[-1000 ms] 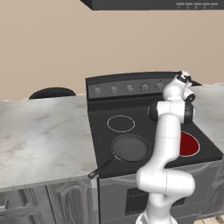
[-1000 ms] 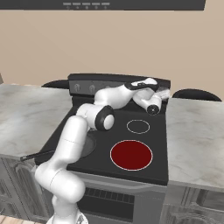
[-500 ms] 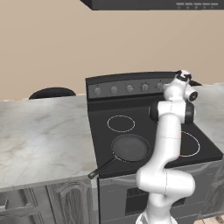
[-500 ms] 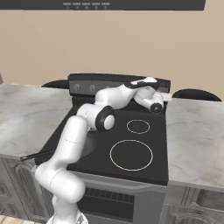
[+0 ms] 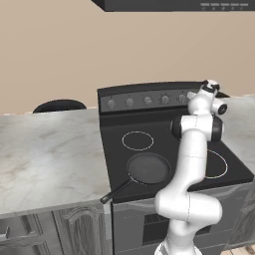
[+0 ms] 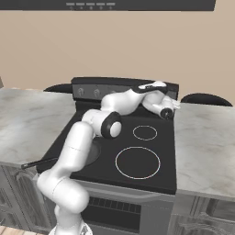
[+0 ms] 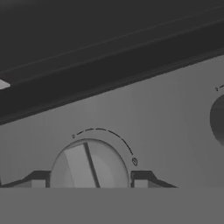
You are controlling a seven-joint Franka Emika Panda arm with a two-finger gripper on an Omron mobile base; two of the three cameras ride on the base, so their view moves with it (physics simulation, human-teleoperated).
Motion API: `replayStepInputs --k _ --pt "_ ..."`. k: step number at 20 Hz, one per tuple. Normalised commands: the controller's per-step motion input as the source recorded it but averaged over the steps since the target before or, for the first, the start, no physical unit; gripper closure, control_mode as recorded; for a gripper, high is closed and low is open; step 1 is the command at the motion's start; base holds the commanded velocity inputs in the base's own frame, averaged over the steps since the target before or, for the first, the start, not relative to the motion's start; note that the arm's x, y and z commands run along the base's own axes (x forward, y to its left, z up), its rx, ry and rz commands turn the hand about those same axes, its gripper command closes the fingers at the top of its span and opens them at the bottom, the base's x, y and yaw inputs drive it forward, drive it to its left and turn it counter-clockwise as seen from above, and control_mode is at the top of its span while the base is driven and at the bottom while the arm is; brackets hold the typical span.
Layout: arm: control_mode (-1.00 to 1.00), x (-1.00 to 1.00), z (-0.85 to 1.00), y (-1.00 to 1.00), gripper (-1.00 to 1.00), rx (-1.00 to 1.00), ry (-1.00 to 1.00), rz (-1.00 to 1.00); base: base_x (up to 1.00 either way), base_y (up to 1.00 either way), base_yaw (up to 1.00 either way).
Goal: Turn off the front right burner of the stove.
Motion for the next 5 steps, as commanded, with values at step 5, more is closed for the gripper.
replayStepInputs --k 5 --pt "-1.0 0.0 0.22 0.0 1.0 0.44 0.0 0.0 0.0 0.0 0.0"
